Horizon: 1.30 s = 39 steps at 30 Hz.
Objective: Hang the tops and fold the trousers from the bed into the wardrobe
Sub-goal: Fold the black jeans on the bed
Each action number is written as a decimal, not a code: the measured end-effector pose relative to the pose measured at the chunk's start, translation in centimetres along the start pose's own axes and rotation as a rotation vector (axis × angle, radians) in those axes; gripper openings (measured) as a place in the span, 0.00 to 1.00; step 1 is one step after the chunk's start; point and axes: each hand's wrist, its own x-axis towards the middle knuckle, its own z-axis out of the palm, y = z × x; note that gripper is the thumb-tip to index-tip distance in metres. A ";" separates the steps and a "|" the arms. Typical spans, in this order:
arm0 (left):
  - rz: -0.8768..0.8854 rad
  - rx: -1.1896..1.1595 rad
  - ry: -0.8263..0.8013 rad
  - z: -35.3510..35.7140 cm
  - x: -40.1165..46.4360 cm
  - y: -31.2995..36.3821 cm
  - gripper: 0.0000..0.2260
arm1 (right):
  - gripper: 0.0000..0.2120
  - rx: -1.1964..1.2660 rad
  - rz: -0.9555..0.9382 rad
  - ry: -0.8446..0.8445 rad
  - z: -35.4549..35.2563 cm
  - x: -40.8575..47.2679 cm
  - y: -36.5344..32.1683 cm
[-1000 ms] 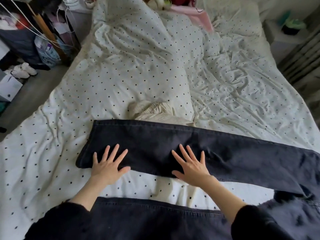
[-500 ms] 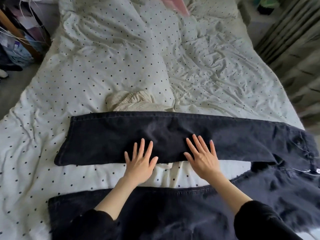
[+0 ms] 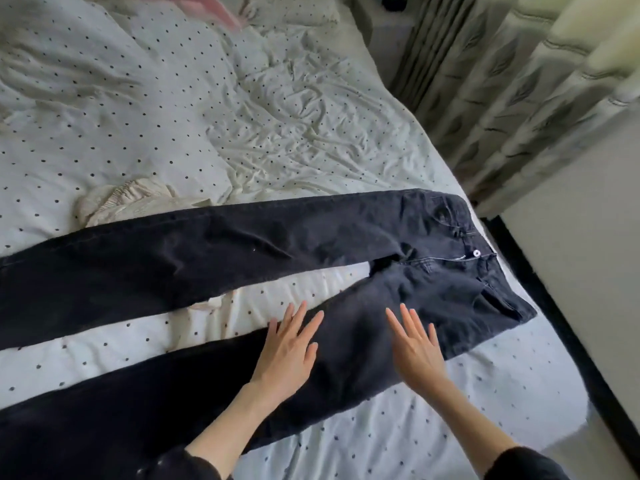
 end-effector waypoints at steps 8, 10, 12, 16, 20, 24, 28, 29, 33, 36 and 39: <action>0.027 0.223 -0.017 9.2 2.8 12.5 0.32 | 0.41 -0.192 0.050 0.097 3.0 1.1 16.1; -0.089 0.277 -0.076 11.2 4.3 14.9 0.34 | 0.43 -0.220 0.003 0.113 3.8 2.3 19.4; -0.175 0.319 -0.142 12.3 5.3 15.8 0.37 | 0.41 -0.224 -0.033 0.109 3.9 3.5 20.9; -0.260 0.418 -0.071 14.8 6.4 16.7 0.37 | 0.39 -0.203 -0.119 0.183 5.5 6.3 23.6; -0.219 0.411 0.029 15.5 5.9 16.2 0.42 | 0.33 -0.161 -0.184 0.220 6.5 7.0 24.5; -0.251 0.234 0.159 15.0 4.0 16.4 0.37 | 0.26 -0.169 -0.202 0.179 4.9 6.1 25.1; -0.377 0.017 0.168 13.4 0.9 18.3 0.30 | 0.26 -0.217 -0.219 0.154 2.5 3.6 25.7; -0.409 -0.021 0.162 12.6 0.3 18.9 0.28 | 0.26 -0.212 -0.220 0.146 1.7 2.8 25.8; -0.516 -0.052 0.013 9.7 -1.7 20.3 0.18 | 0.23 -0.123 -0.211 0.128 -0.5 -0.4 26.3; -0.457 -0.063 -0.164 7.4 -3.8 20.7 0.10 | 0.18 -0.119 -0.208 0.069 -1.6 -3.5 26.5; -0.404 -0.100 -0.265 4.6 -5.3 20.3 0.06 | 0.15 -0.144 -0.183 -0.016 -2.6 -5.9 26.0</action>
